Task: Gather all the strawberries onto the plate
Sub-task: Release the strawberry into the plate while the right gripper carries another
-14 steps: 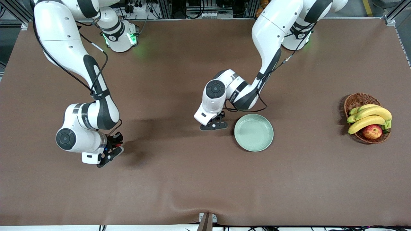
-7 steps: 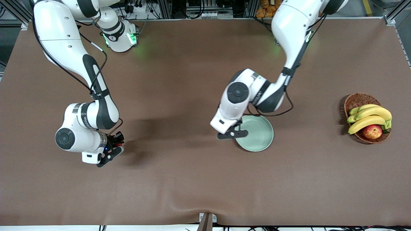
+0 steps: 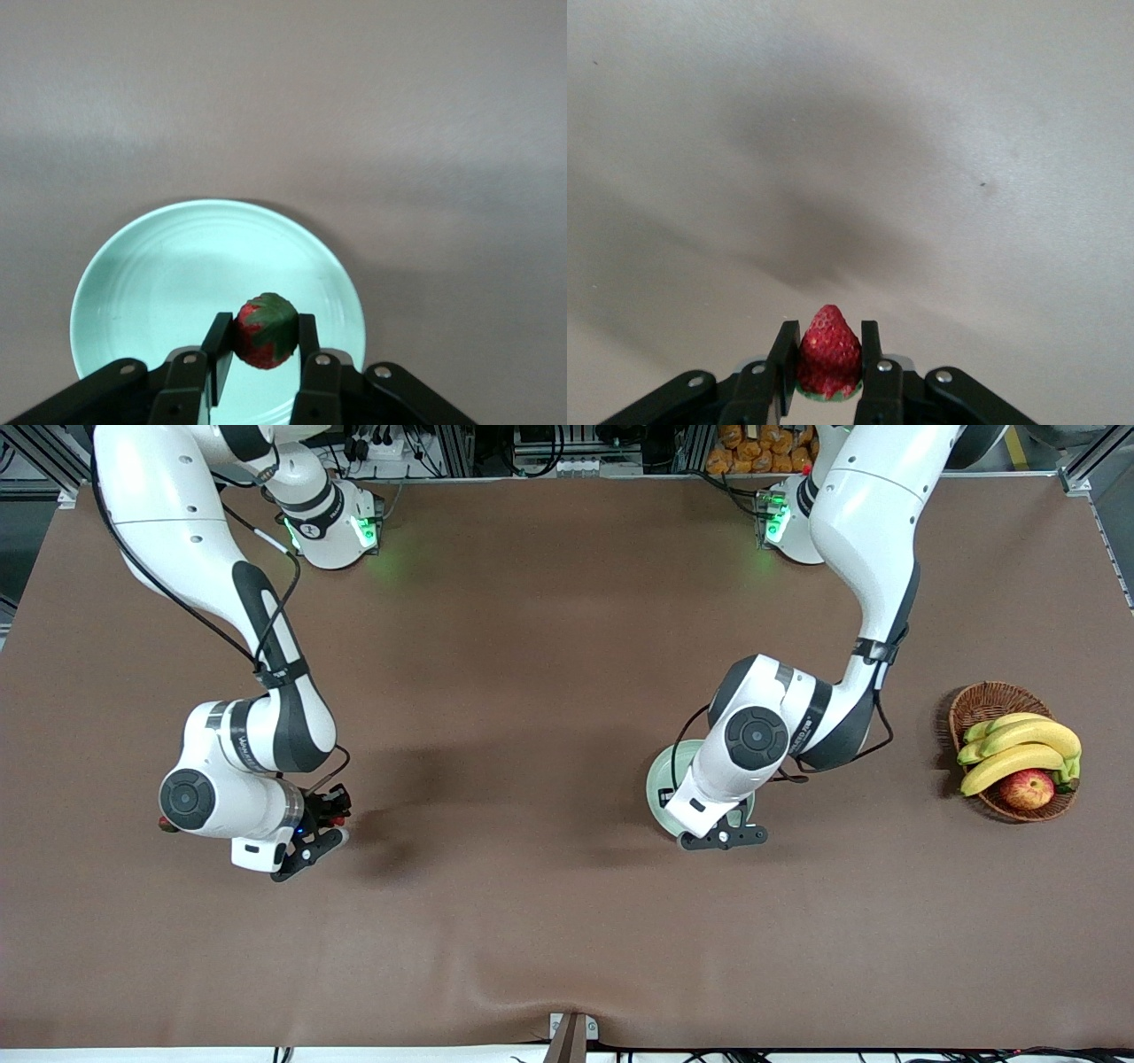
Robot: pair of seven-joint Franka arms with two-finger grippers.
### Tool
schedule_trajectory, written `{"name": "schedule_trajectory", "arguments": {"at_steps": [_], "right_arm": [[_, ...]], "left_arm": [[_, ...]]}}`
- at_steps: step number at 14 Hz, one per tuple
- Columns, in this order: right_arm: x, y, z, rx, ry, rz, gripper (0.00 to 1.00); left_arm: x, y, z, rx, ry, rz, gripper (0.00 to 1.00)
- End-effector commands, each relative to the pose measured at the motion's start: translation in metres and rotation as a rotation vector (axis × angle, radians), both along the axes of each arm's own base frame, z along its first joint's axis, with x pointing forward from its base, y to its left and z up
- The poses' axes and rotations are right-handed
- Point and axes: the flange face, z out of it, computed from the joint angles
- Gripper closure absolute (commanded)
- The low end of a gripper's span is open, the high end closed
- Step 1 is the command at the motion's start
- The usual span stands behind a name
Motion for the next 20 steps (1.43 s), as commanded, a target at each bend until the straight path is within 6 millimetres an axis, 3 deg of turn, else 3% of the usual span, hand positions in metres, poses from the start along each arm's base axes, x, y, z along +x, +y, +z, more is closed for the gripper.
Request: {"name": "schedule_trajectory", "arguments": {"at_steps": [1, 5, 6, 8, 9, 15, 18, 20], "right_arm": [[-0.009, 0.020, 0.017, 0.002, -0.015, -0.049, 1.00], [-0.005, 0.061, 0.032, -0.004, -0.053, -0.100, 1.00], [-0.001, 0.072, 0.039, -0.001, -0.072, -0.094, 1.00], [0.002, 0.095, 0.044, 0.002, -0.090, -0.105, 1.00], [-0.002, 0.110, 0.046, -0.001, -0.088, -0.124, 1.00], [-0.034, 0.200, 0.048, 0.005, -0.095, -0.235, 1.00], [-0.048, 0.237, 0.033, 0.009, -0.114, -0.268, 1.00], [-0.068, 0.279, 0.011, 0.030, -0.132, -0.299, 1.00]], "left_arm": [[-0.009, 0.007, -0.024, 0.032, 0.026, -0.006, 0.97], [-0.017, 0.020, -0.043, 0.083, 0.036, -0.027, 0.91], [-0.017, 0.020, -0.044, 0.085, 0.037, -0.027, 0.81], [-0.017, 0.020, -0.044, 0.085, 0.037, -0.019, 0.12], [-0.017, 0.020, -0.044, 0.086, 0.036, -0.019, 0.00], [-0.014, 0.019, -0.028, 0.080, 0.019, -0.020, 0.00], [-0.015, 0.013, -0.010, 0.067, -0.003, -0.023, 0.00], [-0.018, 0.008, -0.007, 0.066, -0.006, -0.011, 0.00]]}}
